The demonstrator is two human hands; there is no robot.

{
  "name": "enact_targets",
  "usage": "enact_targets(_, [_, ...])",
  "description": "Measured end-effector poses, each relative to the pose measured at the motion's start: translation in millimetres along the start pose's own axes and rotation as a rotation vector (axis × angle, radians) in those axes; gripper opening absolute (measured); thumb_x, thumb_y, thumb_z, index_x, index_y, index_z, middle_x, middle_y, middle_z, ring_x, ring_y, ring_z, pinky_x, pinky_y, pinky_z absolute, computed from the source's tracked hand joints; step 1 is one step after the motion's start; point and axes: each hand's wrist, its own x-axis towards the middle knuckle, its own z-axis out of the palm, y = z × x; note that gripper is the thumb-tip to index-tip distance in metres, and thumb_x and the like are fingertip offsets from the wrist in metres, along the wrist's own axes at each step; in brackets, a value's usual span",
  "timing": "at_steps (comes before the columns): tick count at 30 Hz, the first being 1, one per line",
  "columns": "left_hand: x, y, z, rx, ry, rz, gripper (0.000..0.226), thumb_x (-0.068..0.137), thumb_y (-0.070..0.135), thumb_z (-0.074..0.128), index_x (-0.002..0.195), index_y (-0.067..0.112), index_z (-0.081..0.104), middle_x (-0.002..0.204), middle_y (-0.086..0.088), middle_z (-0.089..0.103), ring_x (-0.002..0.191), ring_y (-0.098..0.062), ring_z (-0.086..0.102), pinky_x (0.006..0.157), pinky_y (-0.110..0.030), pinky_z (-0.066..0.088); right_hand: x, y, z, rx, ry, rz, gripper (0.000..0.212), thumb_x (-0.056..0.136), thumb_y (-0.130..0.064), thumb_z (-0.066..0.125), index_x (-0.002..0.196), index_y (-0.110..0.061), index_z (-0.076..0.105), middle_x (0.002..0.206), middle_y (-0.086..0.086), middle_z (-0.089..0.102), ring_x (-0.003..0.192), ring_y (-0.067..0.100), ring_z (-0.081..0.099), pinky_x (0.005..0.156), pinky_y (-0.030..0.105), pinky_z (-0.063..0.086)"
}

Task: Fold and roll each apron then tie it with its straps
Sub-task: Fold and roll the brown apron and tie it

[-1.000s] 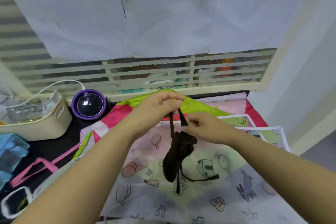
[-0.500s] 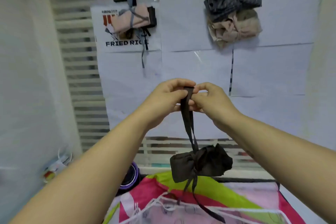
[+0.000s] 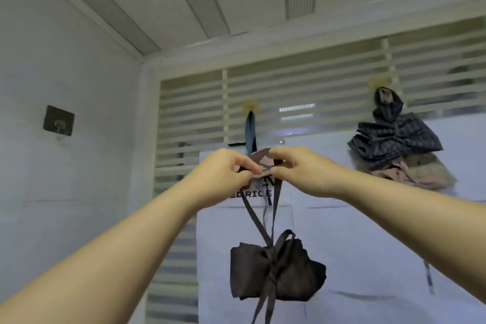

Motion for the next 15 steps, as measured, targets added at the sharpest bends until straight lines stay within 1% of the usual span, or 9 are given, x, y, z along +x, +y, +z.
enact_targets(2, [12, -17, -15, 0.078, 0.033, 0.027, 0.022, 0.093, 0.021, 0.056, 0.094, 0.037, 0.071, 0.056, 0.014, 0.048, 0.051, -0.014, 0.043, 0.045, -0.014, 0.030, 26, -7, 2, -0.052, -0.008, -0.033, 0.046, 0.096, -0.023, 0.049, 0.142, -0.022, 0.042, 0.141, -0.003, 0.050, 0.118, 0.010, 0.051, 0.100, 0.029, 0.041])
enact_targets(4, [21, -33, -29, 0.133, 0.073, 0.051, 0.022, 0.094, 0.023, 0.056, 0.104, 0.034, 0.071, 0.079, 0.019, 0.054, 0.072, -0.007, 0.054, 0.058, -0.008, 0.035, 48, -16, 8, -0.074, -0.009, -0.067, 0.051, 0.098, -0.023, 0.049, 0.147, -0.021, 0.034, 0.149, -0.005, 0.040, 0.129, 0.011, 0.045, 0.107, 0.026, 0.034])
enact_targets(5, [24, -39, -35, 0.149, 0.095, 0.059, 0.021, 0.094, 0.025, 0.056, 0.107, 0.034, 0.071, 0.092, 0.020, 0.057, 0.083, -0.003, 0.055, 0.068, -0.011, 0.037, 57, -22, 11, -0.081, -0.003, -0.091, 0.052, 0.098, -0.024, 0.049, 0.148, -0.020, 0.032, 0.151, -0.007, 0.037, 0.131, 0.011, 0.043, 0.107, 0.023, 0.032])
enact_targets(6, [28, -50, -45, 0.173, 0.124, 0.063, 0.021, 0.094, 0.026, 0.056, 0.109, 0.033, 0.070, 0.102, 0.018, 0.058, 0.091, -0.004, 0.054, 0.076, -0.016, 0.037, 72, -30, 17, -0.078, 0.011, -0.123, 0.053, 0.098, -0.025, 0.049, 0.148, -0.020, 0.031, 0.151, -0.006, 0.036, 0.131, 0.010, 0.043, 0.106, 0.024, 0.032])
enact_targets(7, [32, -58, -54, 0.200, 0.150, 0.061, 0.022, 0.094, 0.026, 0.056, 0.110, 0.033, 0.070, 0.106, 0.017, 0.058, 0.092, -0.005, 0.052, 0.079, -0.018, 0.037, 84, -38, 21, -0.066, 0.030, -0.153, 0.053, 0.098, -0.026, 0.050, 0.147, -0.020, 0.032, 0.151, -0.006, 0.037, 0.130, 0.010, 0.045, 0.105, 0.024, 0.035])
enact_targets(9, [35, -78, -78, 0.262, 0.198, 0.054, 0.023, 0.094, 0.026, 0.055, 0.112, 0.032, 0.069, 0.106, 0.015, 0.056, 0.090, -0.003, 0.051, 0.076, -0.017, 0.037, 111, -58, 33, -0.030, 0.079, -0.207, 0.051, 0.098, -0.027, 0.051, 0.146, -0.020, 0.035, 0.149, -0.005, 0.040, 0.127, 0.010, 0.048, 0.102, 0.024, 0.038])
enact_targets(11, [34, -91, -99, 0.327, 0.236, 0.056, 0.024, 0.095, 0.025, 0.054, 0.113, 0.031, 0.068, 0.104, 0.014, 0.055, 0.080, -0.001, 0.051, 0.064, -0.008, 0.038, 129, -74, 46, -0.005, 0.143, -0.247, 0.049, 0.098, -0.026, 0.051, 0.144, -0.019, 0.038, 0.146, -0.004, 0.044, 0.126, 0.011, 0.049, 0.100, 0.022, 0.036])
enact_targets(12, [31, -98, -110, 0.375, 0.248, 0.057, 0.025, 0.095, 0.024, 0.053, 0.114, 0.030, 0.068, 0.103, 0.014, 0.054, 0.077, 0.000, 0.050, 0.062, -0.007, 0.037, 138, -83, 56, 0.023, 0.173, -0.264, 0.047, 0.098, -0.026, 0.051, 0.143, -0.019, 0.041, 0.145, -0.004, 0.046, 0.126, 0.011, 0.049, 0.098, 0.021, 0.036])
enact_targets(15, [16, -122, -140, 0.487, 0.266, 0.015, 0.027, 0.096, 0.023, 0.052, 0.118, 0.028, 0.067, 0.109, 0.012, 0.055, 0.089, -0.001, 0.047, 0.069, -0.010, 0.032, 163, -111, 90, 0.090, 0.233, -0.315, 0.040, 0.097, -0.025, 0.050, 0.136, -0.022, 0.049, 0.137, -0.007, 0.053, 0.122, 0.011, 0.051, 0.095, 0.023, 0.040])
